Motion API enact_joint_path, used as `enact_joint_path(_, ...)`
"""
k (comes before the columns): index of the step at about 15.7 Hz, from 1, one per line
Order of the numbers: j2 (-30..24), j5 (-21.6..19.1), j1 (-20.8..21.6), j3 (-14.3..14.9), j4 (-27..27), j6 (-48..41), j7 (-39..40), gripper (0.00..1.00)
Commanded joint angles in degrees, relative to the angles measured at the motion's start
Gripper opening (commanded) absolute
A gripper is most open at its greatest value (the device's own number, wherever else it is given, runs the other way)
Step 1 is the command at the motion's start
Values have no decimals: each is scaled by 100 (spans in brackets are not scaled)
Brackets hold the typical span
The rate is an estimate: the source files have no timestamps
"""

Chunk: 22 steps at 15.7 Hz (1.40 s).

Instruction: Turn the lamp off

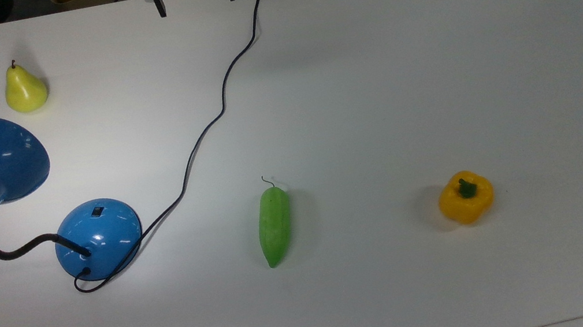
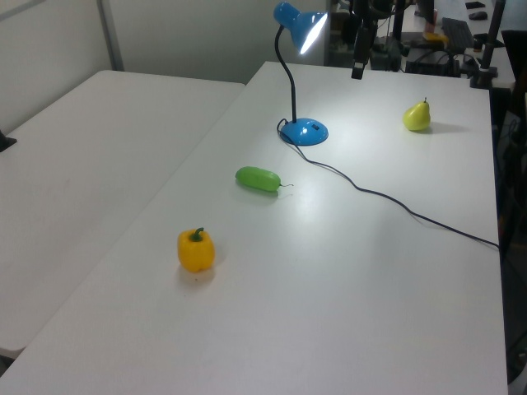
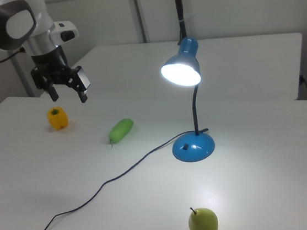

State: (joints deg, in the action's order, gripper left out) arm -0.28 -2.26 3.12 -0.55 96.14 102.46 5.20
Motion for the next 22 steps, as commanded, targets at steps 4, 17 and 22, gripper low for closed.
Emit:
enact_joint_path(4, -25, -29, 48, 47, 45, 63, 69, 100)
enact_joint_path(17, -25, -99, 39, 64, 45, 28, 157, 42)
enact_joint_path(22, -25, -108, 48, 64, 45, 54, 139, 0)
